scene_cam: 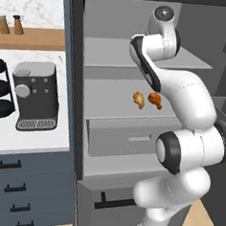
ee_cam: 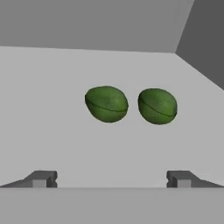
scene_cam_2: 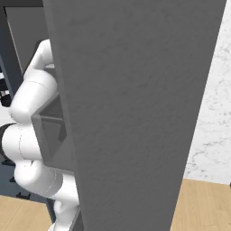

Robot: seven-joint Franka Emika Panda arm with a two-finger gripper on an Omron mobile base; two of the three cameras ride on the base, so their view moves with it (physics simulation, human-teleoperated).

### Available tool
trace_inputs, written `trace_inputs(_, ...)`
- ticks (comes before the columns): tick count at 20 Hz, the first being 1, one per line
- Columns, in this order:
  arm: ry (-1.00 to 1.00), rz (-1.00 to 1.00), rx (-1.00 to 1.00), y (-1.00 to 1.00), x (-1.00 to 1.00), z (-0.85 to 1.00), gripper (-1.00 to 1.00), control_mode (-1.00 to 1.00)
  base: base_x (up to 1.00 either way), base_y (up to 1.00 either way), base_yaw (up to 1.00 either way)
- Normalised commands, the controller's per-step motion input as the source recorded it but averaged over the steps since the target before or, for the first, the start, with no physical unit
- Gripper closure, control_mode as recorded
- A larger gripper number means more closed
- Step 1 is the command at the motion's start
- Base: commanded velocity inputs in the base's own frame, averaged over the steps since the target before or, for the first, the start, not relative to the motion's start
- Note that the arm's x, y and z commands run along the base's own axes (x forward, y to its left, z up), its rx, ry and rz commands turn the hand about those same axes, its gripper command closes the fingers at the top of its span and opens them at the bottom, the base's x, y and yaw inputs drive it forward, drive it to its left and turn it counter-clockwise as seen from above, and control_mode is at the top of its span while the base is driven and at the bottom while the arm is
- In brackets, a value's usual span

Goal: Place one avocado and one chicken drumstick in each tupperware on the nearby counter, to pack two identical lunches.

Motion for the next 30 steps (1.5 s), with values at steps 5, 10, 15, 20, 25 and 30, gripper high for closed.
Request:
trace_inputs(5, 0.00, 0.00, 0.00, 0.00, 0.35, -0.06, -1.00, -1.00, 0.00, 0.00, 0.00)
trace_inputs(10, 0.04, 0.00, 0.00, -0.03, 0.44, 0.00, -1.00, -1.00, 0.00, 0.00, 0.00)
trace_inputs(15, 0.01, 0.00, 0.00, -0.03, 0.40, -0.10, -1.00, -1.00, 0.00, 0.00, 0.00)
trace_inputs(20, 0.00, 0.00, 0.00, 0.00, 0.40, -0.14, -1.00, -1.00, 0.00, 0.00, 0.00)
trace_inputs(25, 0.00, 0.00, 0.00, 0.00, 0.42, -0.14, -1.00, -1.00, 0.00, 0.00, 0.00)
trace_inputs(30, 0.00, 0.00, 0.00, -0.07, 0.34, -0.10, -1.00, -1.00, 0.00, 0.00, 0.00)
